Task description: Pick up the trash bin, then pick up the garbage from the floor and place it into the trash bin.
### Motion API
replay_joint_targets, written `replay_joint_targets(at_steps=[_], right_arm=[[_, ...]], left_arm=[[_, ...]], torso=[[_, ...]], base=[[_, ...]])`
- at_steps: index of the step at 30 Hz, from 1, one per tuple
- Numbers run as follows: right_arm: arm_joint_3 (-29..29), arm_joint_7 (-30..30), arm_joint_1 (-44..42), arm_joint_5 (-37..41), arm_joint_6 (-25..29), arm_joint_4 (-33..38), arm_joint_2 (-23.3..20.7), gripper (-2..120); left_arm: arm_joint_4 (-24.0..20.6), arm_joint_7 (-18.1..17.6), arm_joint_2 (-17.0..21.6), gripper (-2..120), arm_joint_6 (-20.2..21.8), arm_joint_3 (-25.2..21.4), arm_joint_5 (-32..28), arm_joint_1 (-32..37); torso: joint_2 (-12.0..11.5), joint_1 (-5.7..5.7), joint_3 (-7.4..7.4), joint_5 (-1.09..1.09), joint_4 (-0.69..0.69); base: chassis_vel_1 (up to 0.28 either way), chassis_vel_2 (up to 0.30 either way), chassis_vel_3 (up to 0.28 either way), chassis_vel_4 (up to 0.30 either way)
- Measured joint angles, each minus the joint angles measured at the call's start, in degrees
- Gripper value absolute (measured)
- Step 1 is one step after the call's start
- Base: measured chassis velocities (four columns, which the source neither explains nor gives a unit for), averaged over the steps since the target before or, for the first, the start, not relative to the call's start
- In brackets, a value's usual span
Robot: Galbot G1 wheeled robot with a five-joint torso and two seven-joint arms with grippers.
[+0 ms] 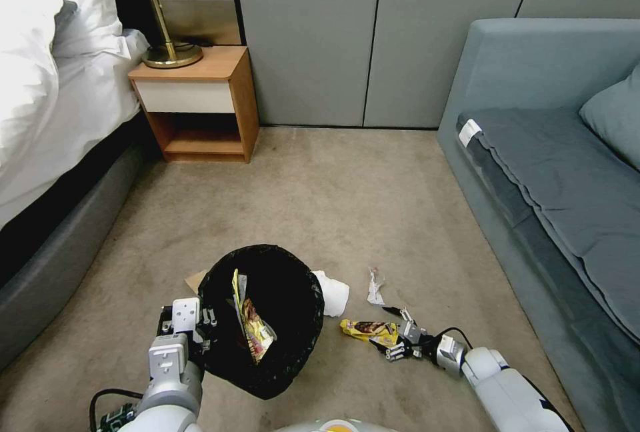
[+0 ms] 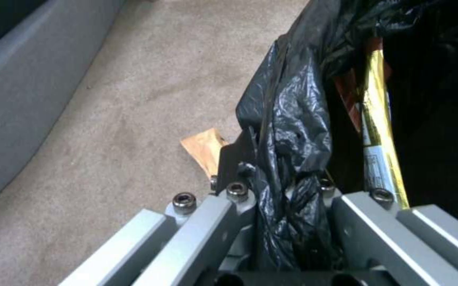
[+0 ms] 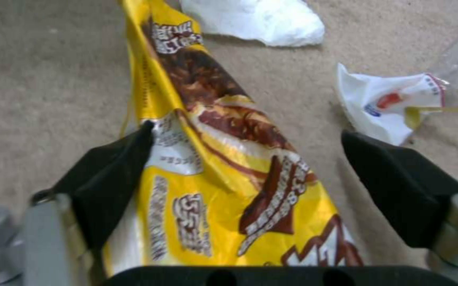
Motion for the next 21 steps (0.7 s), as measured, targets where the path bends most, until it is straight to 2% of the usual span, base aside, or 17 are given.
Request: replay_joint_targets(at_steps=[4, 5, 7, 8, 11, 12, 15, 21], right_arm=[[-0.39, -0.84, -1.58, 5.05, -0.02, 0.23, 0.22, 72], [-0.39, -0.84, -1.58, 5.05, -0.02, 0.23, 0.22, 72], [-1.29, -2.47, -3.02, 9.52, -1.91, 3.56, -0.52, 59], [-1.29, -2.47, -3.02, 9.52, -1.91, 3.56, -0.52, 59], [-1.53, -3.42, -3.65, 11.70, -3.31, 4.55, -0.85, 43], [-1.53, -3.42, -3.65, 11.70, -3.31, 4.55, -0.85, 43], [-1.37, -3.42, -4.17, 11.90, -3.30, 4.04, -0.80, 32], [-1.05, -3.39, -4.59, 11.92, -2.82, 3.23, -0.55, 18]], left_arm=[[0.12, -0.01, 0.08, 3, -0.02, 0.01, 0.00, -0.12], [0.12, -0.01, 0.08, 3, -0.02, 0.01, 0.00, -0.12], [0.41, 0.02, 0.27, 3, -0.03, -0.06, -0.14, -0.50], [0.41, 0.02, 0.27, 3, -0.03, -0.06, -0.14, -0.50], [0.74, 0.01, 0.20, 3, -0.02, 0.12, -0.18, -0.94], [0.74, 0.01, 0.20, 3, -0.02, 0.12, -0.18, -0.94], [0.98, 0.01, 0.13, 3, -0.01, 0.41, -0.18, -1.16], [1.22, 0.02, 0.16, 3, -0.01, 0.51, -0.19, -1.32]], torso=[[-0.01, 0.00, 0.01, 0.02, 0.01], [-0.01, 0.00, 0.01, 0.02, 0.01], [-0.03, 0.01, 0.04, 0.08, 0.02], [-0.03, 0.01, 0.04, 0.08, 0.02], [-0.04, 0.01, 0.04, 0.10, 0.05], [-0.04, 0.01, 0.04, 0.10, 0.05], [-0.04, 0.01, 0.03, 0.04, 0.05], [-0.03, 0.01, 0.02, 0.01, 0.02]], base=[[0.000, 0.000, 0.000, 0.000], [0.000, 0.000, 0.000, 0.000], [0.000, 0.000, 0.000, 0.000], [0.000, 0.000, 0.000, 0.000], [0.000, 0.000, 0.000, 0.000], [0.000, 0.000, 0.000, 0.000], [0.000, 0.000, 0.000, 0.000], [0.000, 0.000, 0.000, 0.000]])
